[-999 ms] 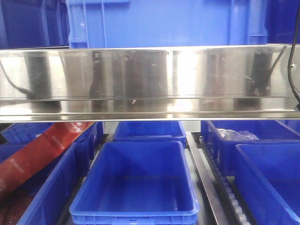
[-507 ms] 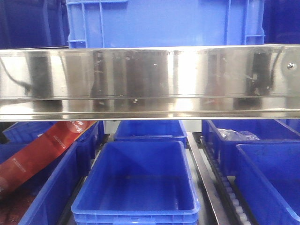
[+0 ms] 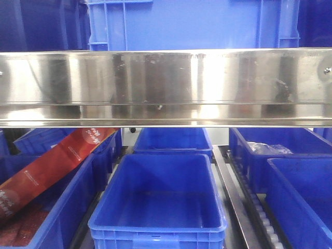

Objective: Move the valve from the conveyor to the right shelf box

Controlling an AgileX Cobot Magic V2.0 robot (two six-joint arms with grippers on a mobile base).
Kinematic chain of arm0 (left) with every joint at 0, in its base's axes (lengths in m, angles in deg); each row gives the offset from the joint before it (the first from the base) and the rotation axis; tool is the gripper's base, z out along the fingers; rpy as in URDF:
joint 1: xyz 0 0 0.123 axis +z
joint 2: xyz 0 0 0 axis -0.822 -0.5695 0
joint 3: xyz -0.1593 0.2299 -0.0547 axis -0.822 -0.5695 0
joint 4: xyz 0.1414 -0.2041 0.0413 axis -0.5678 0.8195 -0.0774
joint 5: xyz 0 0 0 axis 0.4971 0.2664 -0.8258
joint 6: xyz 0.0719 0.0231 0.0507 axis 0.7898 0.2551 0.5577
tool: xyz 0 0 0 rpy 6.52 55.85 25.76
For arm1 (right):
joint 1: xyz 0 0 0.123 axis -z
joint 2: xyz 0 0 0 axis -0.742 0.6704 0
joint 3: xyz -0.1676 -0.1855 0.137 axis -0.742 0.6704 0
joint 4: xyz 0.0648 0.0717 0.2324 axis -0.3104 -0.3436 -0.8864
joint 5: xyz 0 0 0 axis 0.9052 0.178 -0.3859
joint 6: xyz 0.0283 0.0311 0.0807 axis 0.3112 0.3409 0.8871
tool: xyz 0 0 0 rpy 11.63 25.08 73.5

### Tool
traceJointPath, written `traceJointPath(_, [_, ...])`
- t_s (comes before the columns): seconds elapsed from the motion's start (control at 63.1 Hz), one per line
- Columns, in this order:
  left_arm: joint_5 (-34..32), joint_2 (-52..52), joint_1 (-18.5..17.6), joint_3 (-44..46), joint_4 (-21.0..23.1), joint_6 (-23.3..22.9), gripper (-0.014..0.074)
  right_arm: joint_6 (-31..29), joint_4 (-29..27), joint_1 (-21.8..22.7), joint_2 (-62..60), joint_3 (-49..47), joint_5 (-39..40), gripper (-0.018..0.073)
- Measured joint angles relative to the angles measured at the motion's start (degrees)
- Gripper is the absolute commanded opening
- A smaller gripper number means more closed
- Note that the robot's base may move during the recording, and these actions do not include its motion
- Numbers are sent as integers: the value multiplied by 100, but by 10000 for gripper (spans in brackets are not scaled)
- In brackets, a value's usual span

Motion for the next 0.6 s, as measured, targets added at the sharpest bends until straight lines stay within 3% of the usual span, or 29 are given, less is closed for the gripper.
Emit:
traceJointPath(0.46, [-2619,2714,-13,-4070,0,4,-111,0,272,0,-1572,1825,810,-167])
traceJointPath(0.602, [-2913,3556,-13,-5121,0,4,-111,0,281,0,-2096,2511,1272,-167])
